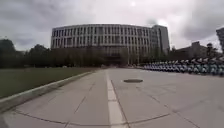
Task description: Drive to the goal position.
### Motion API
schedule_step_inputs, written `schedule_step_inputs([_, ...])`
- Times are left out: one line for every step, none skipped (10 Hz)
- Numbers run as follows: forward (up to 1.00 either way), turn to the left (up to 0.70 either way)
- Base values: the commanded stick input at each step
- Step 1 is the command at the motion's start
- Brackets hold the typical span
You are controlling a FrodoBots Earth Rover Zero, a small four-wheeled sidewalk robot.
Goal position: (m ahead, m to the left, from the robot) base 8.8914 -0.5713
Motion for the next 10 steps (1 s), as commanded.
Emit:
schedule_step_inputs([0.7, 0.35])
schedule_step_inputs([0.7, 0.26])
schedule_step_inputs([0.7, 0.17])
schedule_step_inputs([0.7, 0.0])
schedule_step_inputs([0.7, 0.0])
schedule_step_inputs([0.7, 0.0])
schedule_step_inputs([0.7, 0.0])
schedule_step_inputs([0.7, 0.0])
schedule_step_inputs([0.7, 0.0])
schedule_step_inputs([0.7, 0.0])
